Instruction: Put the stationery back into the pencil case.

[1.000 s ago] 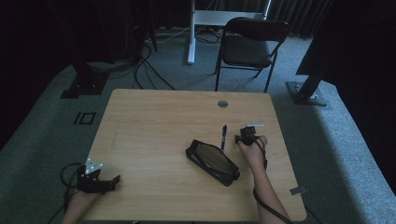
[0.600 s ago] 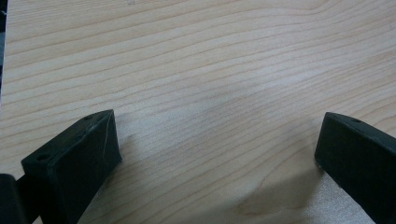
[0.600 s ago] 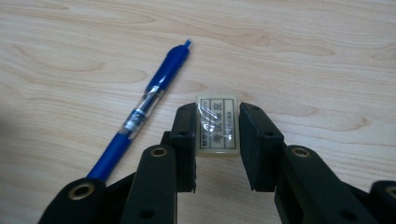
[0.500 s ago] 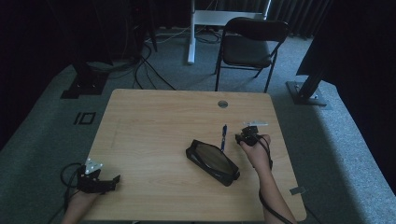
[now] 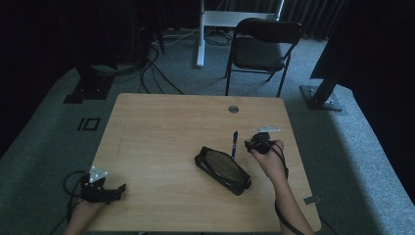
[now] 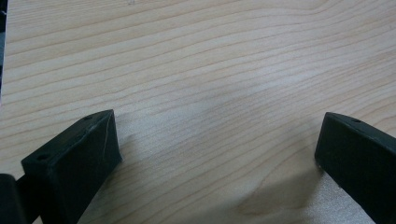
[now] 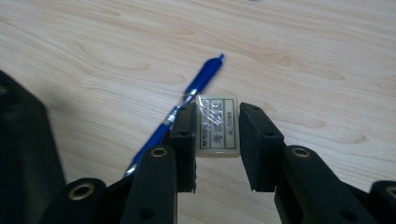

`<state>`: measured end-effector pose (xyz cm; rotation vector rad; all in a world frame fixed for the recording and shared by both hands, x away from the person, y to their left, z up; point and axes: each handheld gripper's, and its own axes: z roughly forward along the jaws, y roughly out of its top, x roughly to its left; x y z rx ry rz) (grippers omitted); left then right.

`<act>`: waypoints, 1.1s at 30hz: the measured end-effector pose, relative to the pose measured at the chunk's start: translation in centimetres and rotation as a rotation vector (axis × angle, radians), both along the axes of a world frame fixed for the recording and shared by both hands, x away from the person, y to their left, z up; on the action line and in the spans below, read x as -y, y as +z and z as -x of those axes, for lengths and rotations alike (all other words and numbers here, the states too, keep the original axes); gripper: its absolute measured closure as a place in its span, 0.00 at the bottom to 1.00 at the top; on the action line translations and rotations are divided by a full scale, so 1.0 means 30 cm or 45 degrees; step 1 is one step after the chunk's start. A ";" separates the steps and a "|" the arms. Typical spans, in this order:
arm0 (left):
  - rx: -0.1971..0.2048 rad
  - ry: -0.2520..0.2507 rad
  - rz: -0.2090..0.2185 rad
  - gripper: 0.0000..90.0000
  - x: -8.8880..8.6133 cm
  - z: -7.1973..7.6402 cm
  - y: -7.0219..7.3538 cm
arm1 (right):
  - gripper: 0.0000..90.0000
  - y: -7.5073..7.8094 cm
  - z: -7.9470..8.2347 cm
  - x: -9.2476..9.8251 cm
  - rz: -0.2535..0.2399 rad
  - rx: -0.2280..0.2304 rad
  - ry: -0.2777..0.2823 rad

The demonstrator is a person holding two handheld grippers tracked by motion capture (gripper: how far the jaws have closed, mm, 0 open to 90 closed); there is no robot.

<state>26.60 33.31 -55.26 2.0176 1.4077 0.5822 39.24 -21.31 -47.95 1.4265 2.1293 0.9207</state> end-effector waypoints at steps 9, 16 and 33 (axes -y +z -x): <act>0.000 0.000 0.000 0.00 0.000 0.000 0.000 | 0.76 0.069 0.053 -0.040 0.012 0.068 0.083; 0.000 0.000 0.000 0.00 0.000 0.000 0.000 | 0.76 0.108 0.088 -0.068 -0.014 0.088 0.152; 0.001 -0.001 -0.002 0.00 0.000 0.000 0.000 | 0.76 0.162 0.161 -0.139 -0.055 0.115 0.305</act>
